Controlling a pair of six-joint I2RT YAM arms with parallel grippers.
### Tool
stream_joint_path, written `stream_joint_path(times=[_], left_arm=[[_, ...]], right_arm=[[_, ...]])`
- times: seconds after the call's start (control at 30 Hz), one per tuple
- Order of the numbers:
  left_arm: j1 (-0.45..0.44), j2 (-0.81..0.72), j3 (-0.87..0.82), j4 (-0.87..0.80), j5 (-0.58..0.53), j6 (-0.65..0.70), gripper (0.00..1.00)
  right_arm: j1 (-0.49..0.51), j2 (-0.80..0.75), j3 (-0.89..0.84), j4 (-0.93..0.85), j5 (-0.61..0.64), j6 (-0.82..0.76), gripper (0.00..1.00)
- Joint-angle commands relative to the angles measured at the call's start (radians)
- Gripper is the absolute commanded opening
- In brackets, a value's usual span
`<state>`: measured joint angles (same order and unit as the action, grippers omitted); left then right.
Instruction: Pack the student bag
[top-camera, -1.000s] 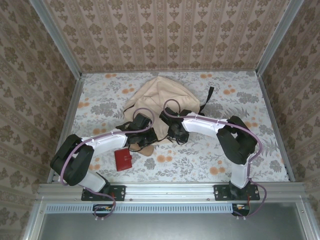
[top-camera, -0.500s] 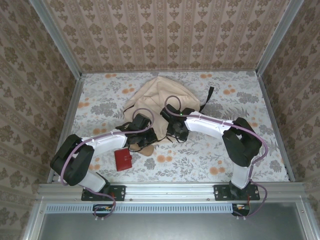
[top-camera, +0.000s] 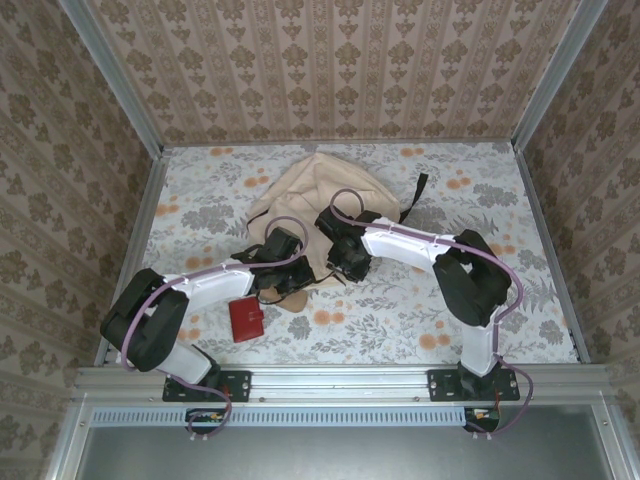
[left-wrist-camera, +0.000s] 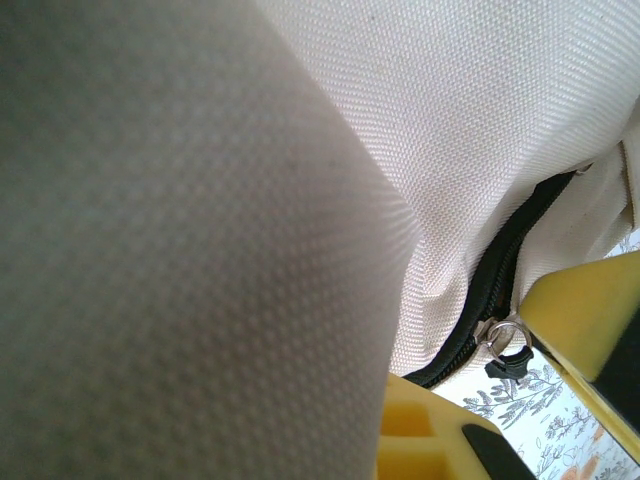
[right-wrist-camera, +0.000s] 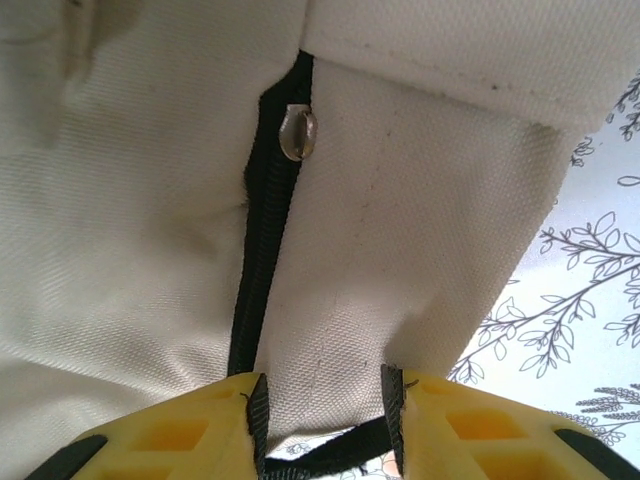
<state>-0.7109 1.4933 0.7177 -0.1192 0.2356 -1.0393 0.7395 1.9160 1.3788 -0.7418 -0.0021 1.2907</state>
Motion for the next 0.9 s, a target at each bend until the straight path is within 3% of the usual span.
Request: stream_joint_path(times=[0.0, 0.23, 0.57, 0.73, 0.87], left_arm=[[0.011, 0.0, -0.013, 0.031, 0.002, -0.004, 0.03], [0.011, -0.003, -0.019, 0.035, -0.001, -0.005, 0.03], [0.014, -0.007, -0.017, 0.035, 0.001, -0.005, 0.03], [0.014, -0.008, -0.018, 0.03, -0.001, -0.004, 0.03], [0.013, -0.007, -0.017, 0.03, -0.001, -0.005, 0.03]], right_arm=[[-0.005, 0.03, 0.007, -0.033, -0.049, 0.039, 0.36], [-0.009, 0.003, -0.027, -0.039, -0.034, 0.045, 0.25], [-0.036, -0.056, -0.115, 0.008, -0.026, 0.004, 0.23], [-0.035, -0.123, -0.093, 0.042, -0.014, -0.032, 0.36], [-0.037, -0.088, -0.073, 0.068, -0.054, -0.031, 0.47]])
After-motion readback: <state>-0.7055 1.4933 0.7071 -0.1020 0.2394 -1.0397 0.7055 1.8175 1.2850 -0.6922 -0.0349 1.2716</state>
